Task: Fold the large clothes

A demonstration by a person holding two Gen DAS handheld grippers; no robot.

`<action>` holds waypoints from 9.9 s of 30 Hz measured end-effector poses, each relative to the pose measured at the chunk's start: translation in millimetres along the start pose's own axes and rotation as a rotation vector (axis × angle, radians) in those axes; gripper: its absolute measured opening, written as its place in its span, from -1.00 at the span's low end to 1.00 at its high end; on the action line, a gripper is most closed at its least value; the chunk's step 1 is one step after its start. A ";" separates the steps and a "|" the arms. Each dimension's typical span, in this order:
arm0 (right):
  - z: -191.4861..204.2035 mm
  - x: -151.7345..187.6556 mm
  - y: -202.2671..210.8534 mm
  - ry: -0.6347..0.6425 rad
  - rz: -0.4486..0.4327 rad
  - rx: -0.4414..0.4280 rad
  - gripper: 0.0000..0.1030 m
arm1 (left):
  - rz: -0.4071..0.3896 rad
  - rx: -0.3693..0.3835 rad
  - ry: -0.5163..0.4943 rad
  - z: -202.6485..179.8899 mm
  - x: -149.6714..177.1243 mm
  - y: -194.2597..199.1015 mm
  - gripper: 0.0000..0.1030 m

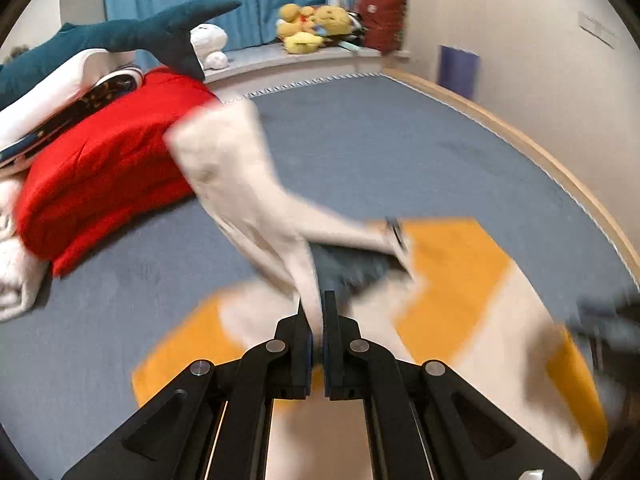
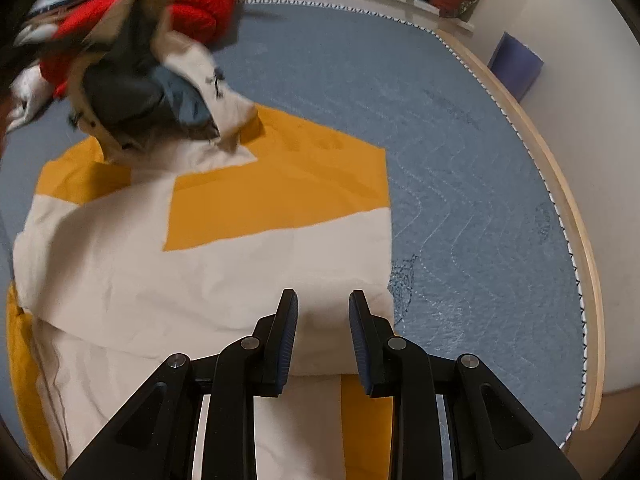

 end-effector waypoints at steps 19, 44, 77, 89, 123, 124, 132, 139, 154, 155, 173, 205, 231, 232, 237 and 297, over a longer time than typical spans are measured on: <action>24.6 3.2 49.0 -0.123 -0.134 -0.223 -0.45 | 0.119 0.114 0.711 74.2 153.9 50.8 -0.61; 118.6 -49.2 4.4 -0.257 -0.149 -0.691 0.04 | 0.402 0.359 0.289 -48.6 182.5 -6.1 -0.69; 92.7 -31.1 -28.6 -0.505 -0.137 -0.678 -0.94 | 0.174 0.441 0.852 44.0 138.9 -10.0 -0.99; 103.3 -11.9 -45.3 -0.627 -0.077 -0.727 -0.94 | 0.352 0.246 0.761 58.2 173.7 -24.7 -1.00; 72.0 9.1 -95.2 -0.722 0.084 -0.505 -0.50 | 0.465 0.210 0.459 -7.9 195.6 -38.3 -0.70; 66.6 1.6 -81.3 -0.686 0.032 -0.445 -0.39 | 0.443 0.213 0.462 -3.5 190.1 -31.8 -0.69; 88.3 -35.0 -23.7 -0.453 -0.203 -0.328 -0.24 | 0.360 0.184 0.532 28.0 170.7 -20.6 -0.67; 104.1 18.7 -90.3 -0.474 0.132 -0.337 -0.24 | 0.407 0.089 0.539 30.1 185.0 -37.1 -0.67; 169.4 37.5 -46.0 -0.161 0.051 -0.403 -0.22 | 0.165 0.081 0.466 51.3 155.6 66.3 -0.67; 162.9 29.2 -25.0 -0.140 -0.028 -0.383 -0.22 | 0.136 0.077 0.453 54.5 155.0 79.5 -0.67; -13.3 202.8 290.2 -0.212 -0.581 -0.110 -0.36 | -0.092 0.067 0.447 51.7 281.1 310.6 -0.83; -31.3 415.3 36.6 -0.401 0.215 -0.149 0.06 | 0.480 -0.203 0.757 114.8 479.1 179.7 -0.14; -2.5 414.9 31.0 -0.316 0.227 -0.215 0.03 | 0.519 -0.202 0.606 82.7 486.1 159.5 -0.70; -1.6 415.8 31.5 -0.314 0.228 -0.217 0.02 | 0.518 -0.205 0.599 80.4 481.8 153.7 -0.71; 1.0 416.1 34.4 -0.314 0.216 -0.221 -0.66 | 0.478 -0.186 0.574 62.8 473.3 158.6 -0.92; -50.5 376.3 211.9 -0.394 -0.113 -0.260 -0.94 | 0.182 0.047 0.499 75.5 397.1 340.9 -0.99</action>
Point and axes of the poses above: each gripper's, at about its wrist camera, not at the fingertips, and y roughly against the way its jaws point, z to its left, x to its underside, the point moved 8 cm from there along -y, roughly the way its jaws point, and after that the axes turned 11 degrees about y, right-handed, at the moved point
